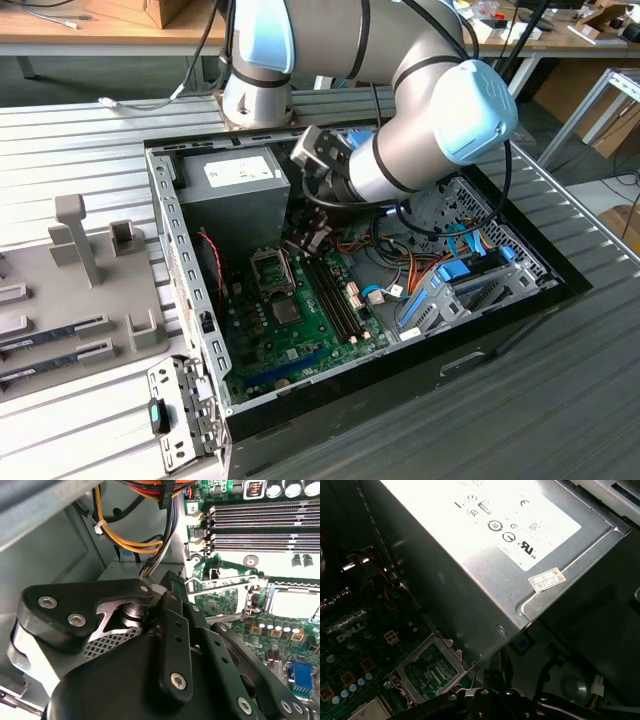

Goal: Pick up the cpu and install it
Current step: 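Close the cpu cover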

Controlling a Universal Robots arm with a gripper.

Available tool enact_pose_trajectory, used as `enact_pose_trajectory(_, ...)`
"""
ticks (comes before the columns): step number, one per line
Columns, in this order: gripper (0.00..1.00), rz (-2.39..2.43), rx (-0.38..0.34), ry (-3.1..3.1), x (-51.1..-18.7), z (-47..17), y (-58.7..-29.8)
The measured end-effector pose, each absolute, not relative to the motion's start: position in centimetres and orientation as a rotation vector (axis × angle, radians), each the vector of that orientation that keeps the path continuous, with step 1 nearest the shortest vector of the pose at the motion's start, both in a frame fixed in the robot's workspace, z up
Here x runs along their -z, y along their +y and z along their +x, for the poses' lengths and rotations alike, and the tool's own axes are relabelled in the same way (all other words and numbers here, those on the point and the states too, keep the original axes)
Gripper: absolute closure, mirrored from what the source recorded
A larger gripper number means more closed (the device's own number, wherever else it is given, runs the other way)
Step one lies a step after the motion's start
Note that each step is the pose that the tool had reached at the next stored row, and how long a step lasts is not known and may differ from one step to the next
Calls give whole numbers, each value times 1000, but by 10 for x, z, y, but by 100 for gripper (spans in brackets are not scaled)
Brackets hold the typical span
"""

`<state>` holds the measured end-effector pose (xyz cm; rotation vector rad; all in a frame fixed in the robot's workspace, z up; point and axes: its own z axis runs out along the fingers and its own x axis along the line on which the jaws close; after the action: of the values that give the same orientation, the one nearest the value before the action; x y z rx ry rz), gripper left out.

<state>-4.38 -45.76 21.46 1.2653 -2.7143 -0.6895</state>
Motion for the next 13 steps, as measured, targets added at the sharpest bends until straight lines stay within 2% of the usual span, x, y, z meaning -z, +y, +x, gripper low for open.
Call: enact_pose_trajectory(13, 89, 1266, 696, -2714, -199, -46, -458)
